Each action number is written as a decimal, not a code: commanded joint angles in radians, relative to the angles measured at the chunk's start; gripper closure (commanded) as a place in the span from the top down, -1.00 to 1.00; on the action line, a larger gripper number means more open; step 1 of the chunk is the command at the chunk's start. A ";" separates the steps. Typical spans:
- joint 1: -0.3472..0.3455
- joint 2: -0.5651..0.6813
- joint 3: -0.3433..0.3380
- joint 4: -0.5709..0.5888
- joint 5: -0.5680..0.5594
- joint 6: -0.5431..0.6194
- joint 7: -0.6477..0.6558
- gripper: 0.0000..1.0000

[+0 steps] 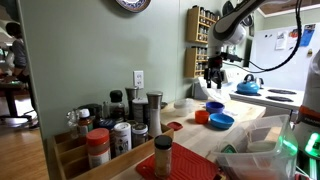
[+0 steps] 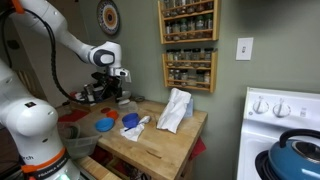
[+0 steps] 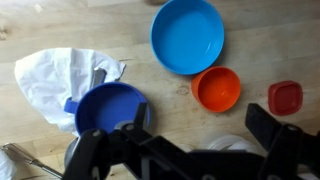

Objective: Pour the content in the orange cup into the two blue bowls start by pouring into the navy blue bowl and then into the neon blue bowl

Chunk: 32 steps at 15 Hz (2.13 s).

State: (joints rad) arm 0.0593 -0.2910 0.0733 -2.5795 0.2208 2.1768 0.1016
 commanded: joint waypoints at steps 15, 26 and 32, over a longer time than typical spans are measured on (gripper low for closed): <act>0.072 0.190 0.066 0.035 -0.055 0.069 -0.055 1.00; 0.075 0.311 0.070 0.027 -0.133 0.260 -0.015 0.94; 0.077 0.355 0.070 0.028 -0.149 0.306 -0.016 0.69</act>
State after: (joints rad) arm 0.1283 0.0405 0.1420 -2.5446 0.0914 2.4482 0.0616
